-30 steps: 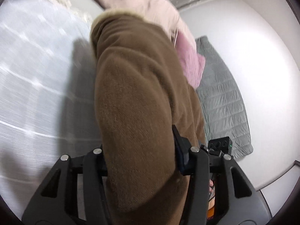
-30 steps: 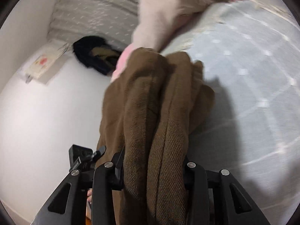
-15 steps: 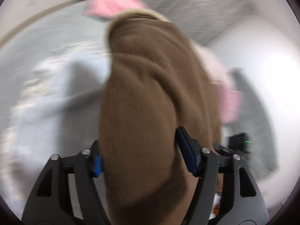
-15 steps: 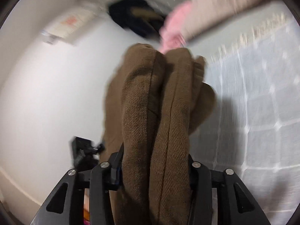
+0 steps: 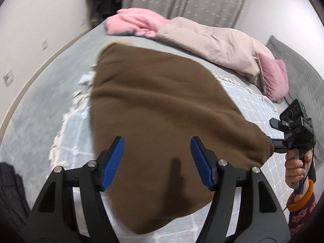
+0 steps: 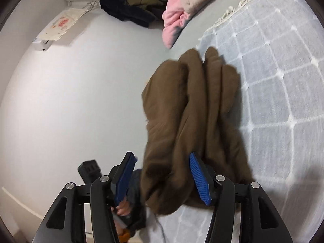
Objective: Fold large clothes
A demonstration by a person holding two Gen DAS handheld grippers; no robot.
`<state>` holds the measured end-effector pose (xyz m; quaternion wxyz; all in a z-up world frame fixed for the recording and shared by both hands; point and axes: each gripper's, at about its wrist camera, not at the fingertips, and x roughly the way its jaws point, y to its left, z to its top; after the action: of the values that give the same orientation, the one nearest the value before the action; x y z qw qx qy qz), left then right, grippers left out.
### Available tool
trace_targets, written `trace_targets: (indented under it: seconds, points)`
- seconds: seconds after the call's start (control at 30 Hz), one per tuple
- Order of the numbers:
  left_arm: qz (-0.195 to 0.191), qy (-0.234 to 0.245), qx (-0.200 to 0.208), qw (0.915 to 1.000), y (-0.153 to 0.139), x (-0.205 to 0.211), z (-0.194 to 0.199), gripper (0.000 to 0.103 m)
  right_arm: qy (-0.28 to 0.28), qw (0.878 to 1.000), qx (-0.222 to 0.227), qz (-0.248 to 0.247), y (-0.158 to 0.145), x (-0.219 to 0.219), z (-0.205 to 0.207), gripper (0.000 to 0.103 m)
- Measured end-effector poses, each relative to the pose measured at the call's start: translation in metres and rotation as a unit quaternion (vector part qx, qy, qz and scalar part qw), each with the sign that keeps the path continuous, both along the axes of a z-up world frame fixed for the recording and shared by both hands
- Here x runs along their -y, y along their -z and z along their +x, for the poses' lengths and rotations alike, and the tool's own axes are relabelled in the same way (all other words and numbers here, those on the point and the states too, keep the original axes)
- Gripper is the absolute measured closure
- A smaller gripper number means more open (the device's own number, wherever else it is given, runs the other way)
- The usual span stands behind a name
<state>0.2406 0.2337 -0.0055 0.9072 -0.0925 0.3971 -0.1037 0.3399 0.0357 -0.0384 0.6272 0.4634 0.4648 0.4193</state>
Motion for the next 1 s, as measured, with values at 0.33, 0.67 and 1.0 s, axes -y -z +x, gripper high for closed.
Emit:
trace_targets:
  seconds: [0.33, 0.67, 1.0]
  points:
    - [0.011, 0.064, -0.002, 0.9979, 0.043, 0.049, -0.019, 0.035, -0.038, 0.986, 0.074, -0.148, -0.021, -0.028, -0.06, 0.068]
    - [0.083, 0.079, 0.016, 0.9933, 0.046, 0.1, -0.048, 0.031, -0.026, 0.971, 0.052, -0.231, 0.0, -0.024, -0.075, 0.053]
    - [0.117, -0.096, -0.067, 0.9862, 0.005, 0.101, -0.079, 0.015, 0.037, 0.916, 0.158, -0.367, -0.069, 0.003, -0.136, 0.031]
